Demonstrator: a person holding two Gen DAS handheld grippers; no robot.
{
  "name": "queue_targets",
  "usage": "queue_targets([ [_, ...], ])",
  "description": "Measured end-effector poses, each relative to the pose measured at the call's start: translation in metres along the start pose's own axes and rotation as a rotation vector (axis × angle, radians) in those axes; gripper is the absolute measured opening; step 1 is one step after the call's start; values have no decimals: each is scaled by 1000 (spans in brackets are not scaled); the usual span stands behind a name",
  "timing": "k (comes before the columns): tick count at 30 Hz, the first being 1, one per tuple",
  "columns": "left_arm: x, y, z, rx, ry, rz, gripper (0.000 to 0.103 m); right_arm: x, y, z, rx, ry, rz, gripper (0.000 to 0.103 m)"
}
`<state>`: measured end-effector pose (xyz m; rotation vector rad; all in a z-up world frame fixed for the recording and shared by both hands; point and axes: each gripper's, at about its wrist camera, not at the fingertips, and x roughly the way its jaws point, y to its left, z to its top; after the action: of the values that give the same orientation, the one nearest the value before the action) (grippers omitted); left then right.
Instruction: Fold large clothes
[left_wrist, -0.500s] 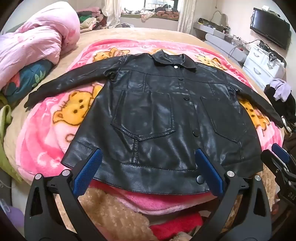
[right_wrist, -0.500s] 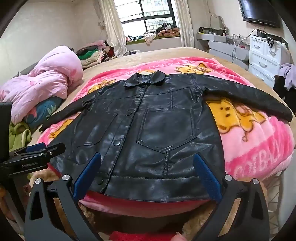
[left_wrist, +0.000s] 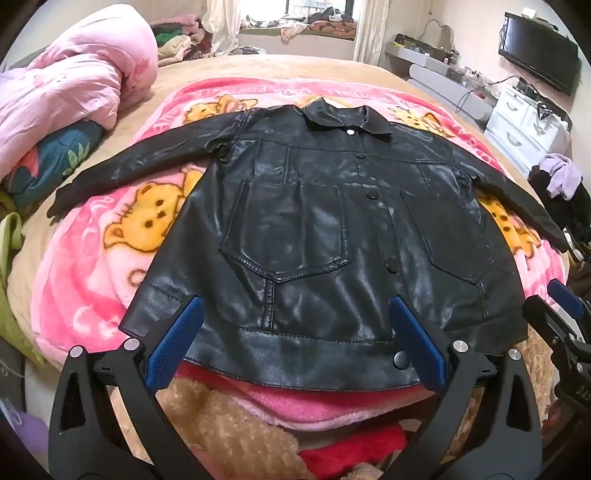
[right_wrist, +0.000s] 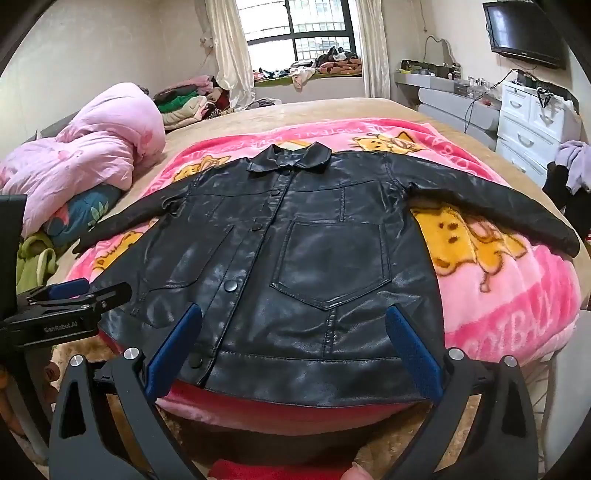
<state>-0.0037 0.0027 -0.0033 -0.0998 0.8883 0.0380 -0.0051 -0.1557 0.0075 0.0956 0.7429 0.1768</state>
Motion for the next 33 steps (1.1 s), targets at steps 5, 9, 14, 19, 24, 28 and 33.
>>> queue_targets([
  [5,4,-4,4,-2,5,4,94,1,0,1,-2,2,-4,99],
  [9,5,-5,4,-2,7,3,94,4,0,1,-10,5,-4,99],
  [14,6,-8,10,3,12,5,94,6,1,0,-12,8,-7,99],
  [19,7,-8,11,4,10,3,94,6,2,0,-14,10,-7,99],
  [24,7,-8,13,5,8,1,94,7,2,0,-14,9,-10,99],
  [28,8,-10,16,10,7,0,94,8,3,0,-16,8,-14,99],
  [33,8,-10,15,10,5,1,94,9,1,-1,-11,9,-18,99],
])
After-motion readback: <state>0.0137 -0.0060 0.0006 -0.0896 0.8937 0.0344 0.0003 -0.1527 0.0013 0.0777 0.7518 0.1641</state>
